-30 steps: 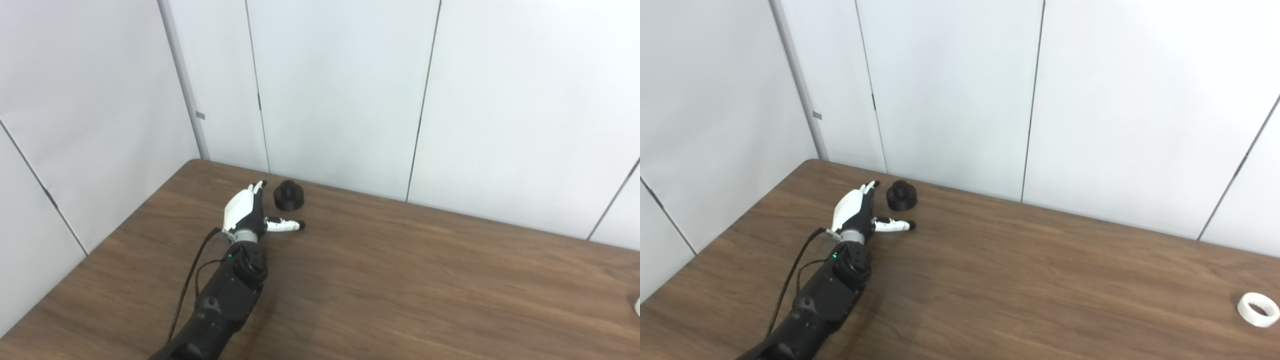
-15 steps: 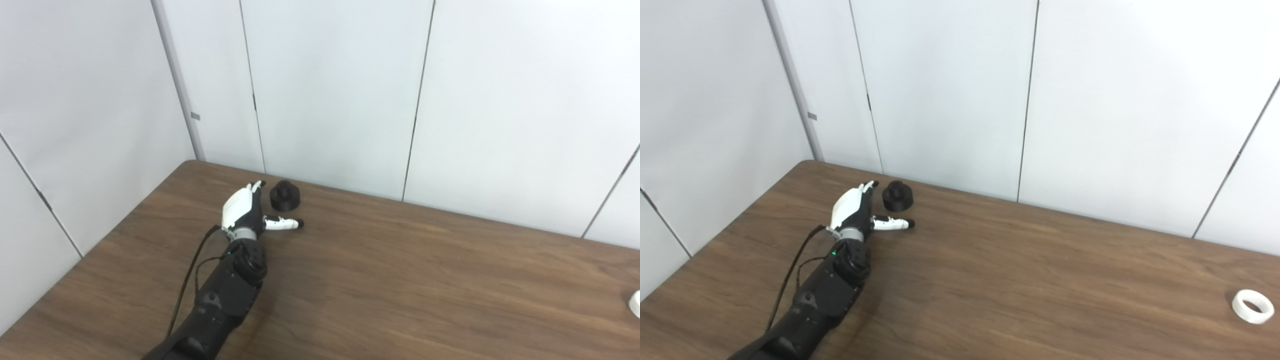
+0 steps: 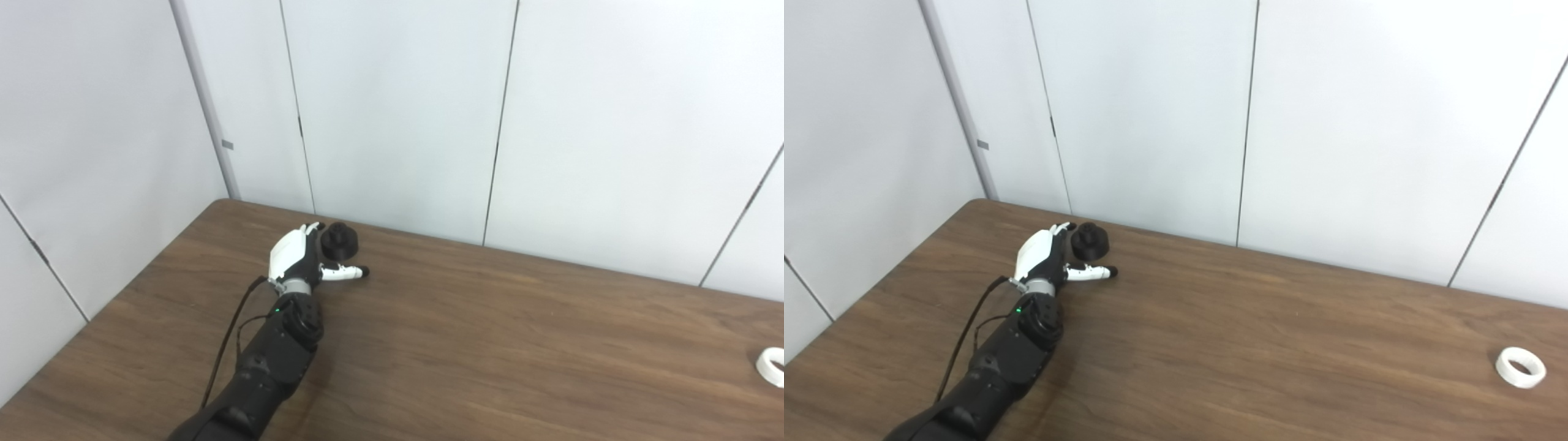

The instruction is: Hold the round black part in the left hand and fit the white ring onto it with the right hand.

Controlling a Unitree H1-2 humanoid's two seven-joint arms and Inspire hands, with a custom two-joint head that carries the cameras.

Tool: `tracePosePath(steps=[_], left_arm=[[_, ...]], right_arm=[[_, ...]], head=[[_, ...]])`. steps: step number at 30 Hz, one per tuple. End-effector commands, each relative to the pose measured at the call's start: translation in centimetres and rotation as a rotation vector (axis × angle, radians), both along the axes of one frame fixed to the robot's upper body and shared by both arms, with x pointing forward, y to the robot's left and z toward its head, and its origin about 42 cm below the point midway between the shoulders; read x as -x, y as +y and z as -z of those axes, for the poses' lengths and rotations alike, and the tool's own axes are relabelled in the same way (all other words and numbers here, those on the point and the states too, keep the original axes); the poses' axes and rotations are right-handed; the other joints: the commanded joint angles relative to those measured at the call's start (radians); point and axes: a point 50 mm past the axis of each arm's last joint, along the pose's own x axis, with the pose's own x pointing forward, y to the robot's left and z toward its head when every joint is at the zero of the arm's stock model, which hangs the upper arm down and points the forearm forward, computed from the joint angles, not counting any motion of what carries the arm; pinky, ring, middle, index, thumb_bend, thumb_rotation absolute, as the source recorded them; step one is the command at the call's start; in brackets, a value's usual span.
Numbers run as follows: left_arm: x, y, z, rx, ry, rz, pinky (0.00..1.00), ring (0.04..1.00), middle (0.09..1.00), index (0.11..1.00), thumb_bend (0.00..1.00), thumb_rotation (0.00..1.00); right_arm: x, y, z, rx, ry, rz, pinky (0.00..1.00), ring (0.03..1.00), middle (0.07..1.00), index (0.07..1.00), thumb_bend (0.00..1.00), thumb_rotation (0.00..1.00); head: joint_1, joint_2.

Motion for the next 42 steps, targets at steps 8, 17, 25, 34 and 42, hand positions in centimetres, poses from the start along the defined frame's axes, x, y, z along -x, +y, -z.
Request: tracePosePath(steps=[8,17,25,34,42], left_arm=[[-1.0,-1.4,0.3,0.047,-0.055,-0.01,0.95,0.928,0.909,0.596,0.73,0.06],[-1.2,-1.8,1.1,0.104,-0.119,-0.047,0.94,0.9,0.848,0.481,0.52,0.05],[-1.6,-2.2,1.0,0.126,-0.131,-0.029,0.99,0.912,0.85,0.48,0.52,0.05],[-1.5,-2.8,0.6,0.068,-0.125,0.103,0.99,0.932,0.853,0.48,0.52,0.05],[-0.8,-4.1,0.3,-0.035,-0.012,0.305,0.97,0.933,0.859,0.481,0.52,0.05]], right_arm=[[1.1,0.1,-1.3,0.024,-0.039,-0.018,0.91,0.948,0.939,0.904,0.82,0.9],[1.7,0.3,-1.4,0.006,-0.038,-0.013,0.93,0.957,0.931,0.878,0.82,0.88],[1.3,0.3,-1.3,0.012,-0.042,-0.021,0.93,0.955,0.928,0.885,0.8,0.89],[0.0,1.1,-1.5,0.0,-0.065,-0.008,0.92,0.961,0.932,0.892,0.79,0.88],[-1.3,1.8,-1.7,0.0,-0.076,0.006,0.9,0.945,0.921,0.901,0.83,0.89]], head=[[-0.002,0.01],[-0.017,0.008],[-0.023,0.006],[-0.056,0.026],[-0.096,0.042]])
